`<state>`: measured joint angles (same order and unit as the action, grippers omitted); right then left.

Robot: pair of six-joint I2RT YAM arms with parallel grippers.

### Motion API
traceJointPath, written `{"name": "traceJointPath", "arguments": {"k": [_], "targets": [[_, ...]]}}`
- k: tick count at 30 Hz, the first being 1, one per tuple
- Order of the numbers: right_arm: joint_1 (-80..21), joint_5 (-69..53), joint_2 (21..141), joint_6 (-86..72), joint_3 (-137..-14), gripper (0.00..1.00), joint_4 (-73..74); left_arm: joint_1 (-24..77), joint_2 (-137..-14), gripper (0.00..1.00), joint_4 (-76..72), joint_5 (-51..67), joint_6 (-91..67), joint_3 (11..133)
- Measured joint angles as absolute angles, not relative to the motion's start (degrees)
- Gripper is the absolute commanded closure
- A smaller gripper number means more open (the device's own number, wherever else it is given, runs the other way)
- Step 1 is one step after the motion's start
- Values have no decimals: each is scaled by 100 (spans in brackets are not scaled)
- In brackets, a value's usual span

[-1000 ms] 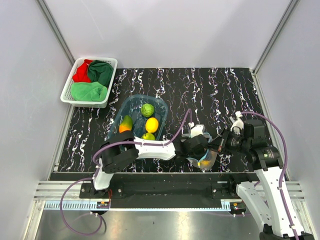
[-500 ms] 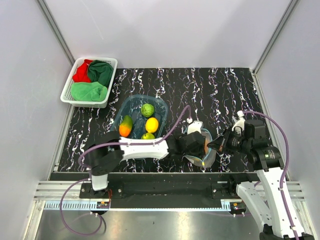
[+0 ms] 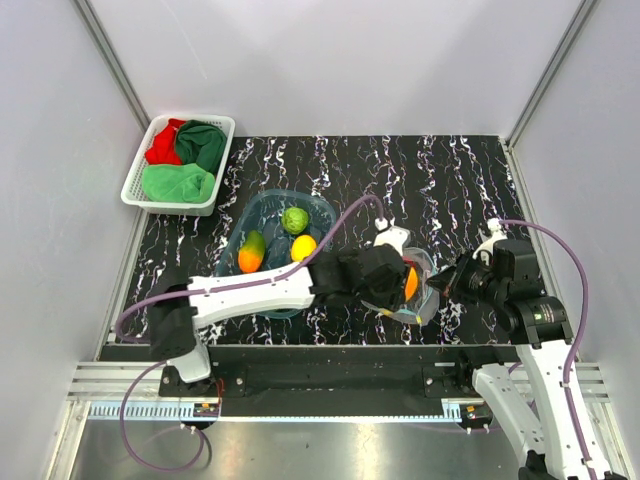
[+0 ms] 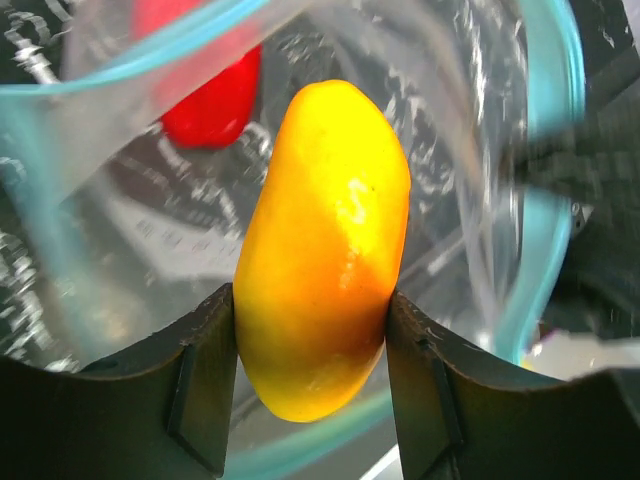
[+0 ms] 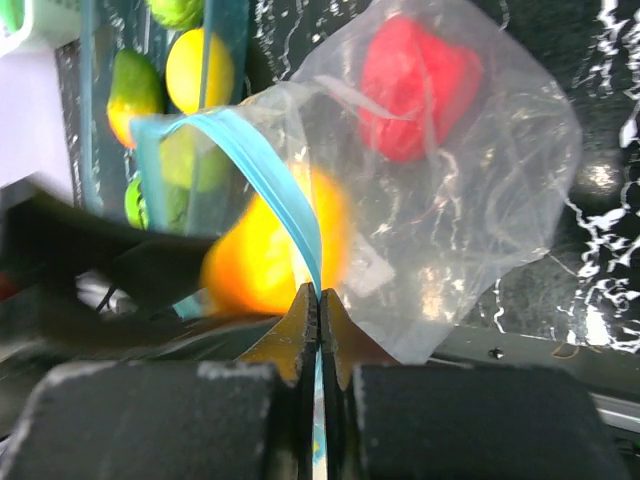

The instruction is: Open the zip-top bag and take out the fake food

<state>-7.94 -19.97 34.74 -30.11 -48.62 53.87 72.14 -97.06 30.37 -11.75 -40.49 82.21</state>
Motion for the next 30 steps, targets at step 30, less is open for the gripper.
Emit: {"name": "traceJointPath", "arguments": {"k": [30], "targets": [[-794, -1409, 3518, -3162, -4864, 100, 5376, 3719, -6530, 94, 3662, -2189, -4086, 5699]]}}
